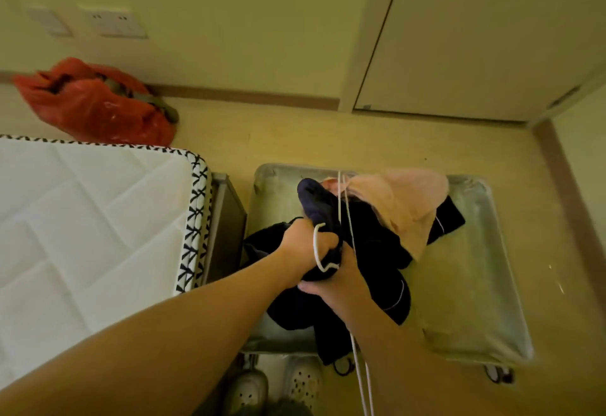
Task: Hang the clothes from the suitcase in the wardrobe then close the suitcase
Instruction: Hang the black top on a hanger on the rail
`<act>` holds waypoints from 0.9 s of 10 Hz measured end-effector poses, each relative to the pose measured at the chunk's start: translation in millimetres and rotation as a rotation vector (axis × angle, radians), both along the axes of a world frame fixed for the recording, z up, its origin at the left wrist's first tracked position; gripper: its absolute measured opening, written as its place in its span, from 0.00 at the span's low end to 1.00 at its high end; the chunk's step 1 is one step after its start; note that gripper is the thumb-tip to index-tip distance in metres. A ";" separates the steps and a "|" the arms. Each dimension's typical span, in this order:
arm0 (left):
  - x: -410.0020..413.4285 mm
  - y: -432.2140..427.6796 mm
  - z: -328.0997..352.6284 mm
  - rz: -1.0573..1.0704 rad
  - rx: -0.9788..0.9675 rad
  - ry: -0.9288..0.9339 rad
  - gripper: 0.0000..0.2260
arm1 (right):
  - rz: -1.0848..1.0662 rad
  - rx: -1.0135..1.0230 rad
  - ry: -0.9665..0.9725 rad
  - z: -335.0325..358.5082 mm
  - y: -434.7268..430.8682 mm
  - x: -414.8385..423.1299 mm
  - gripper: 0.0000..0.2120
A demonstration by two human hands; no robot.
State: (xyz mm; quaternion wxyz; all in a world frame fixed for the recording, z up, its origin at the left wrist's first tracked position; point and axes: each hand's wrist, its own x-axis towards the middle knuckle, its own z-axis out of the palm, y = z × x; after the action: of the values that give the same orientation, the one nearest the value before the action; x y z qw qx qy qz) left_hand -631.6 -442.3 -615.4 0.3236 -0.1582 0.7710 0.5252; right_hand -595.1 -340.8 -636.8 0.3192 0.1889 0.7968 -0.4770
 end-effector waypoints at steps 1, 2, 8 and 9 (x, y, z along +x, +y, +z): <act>-6.5 13.6 42.4 0.014 0.048 -0.047 0.18 | -0.038 0.094 0.078 20.5 3.6 4.6 0.25; -4.5 15.3 71.0 -0.031 0.048 -0.023 0.15 | -0.110 0.057 0.043 43.7 6.5 5.2 0.12; 1.7 14.5 215.5 -0.774 -0.347 0.425 0.17 | -0.308 0.042 0.142 258.6 66.3 3.4 0.11; -1.4 14.3 235.1 -0.765 -0.373 0.490 0.14 | -0.367 0.097 0.129 274.7 73.1 2.3 0.10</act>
State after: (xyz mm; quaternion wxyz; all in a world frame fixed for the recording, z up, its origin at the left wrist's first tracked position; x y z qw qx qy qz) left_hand -632.9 -428.0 -380.3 0.2685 0.2095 0.9082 0.2435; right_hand -592.8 -267.7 -362.1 0.1660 0.3151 0.7898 -0.4995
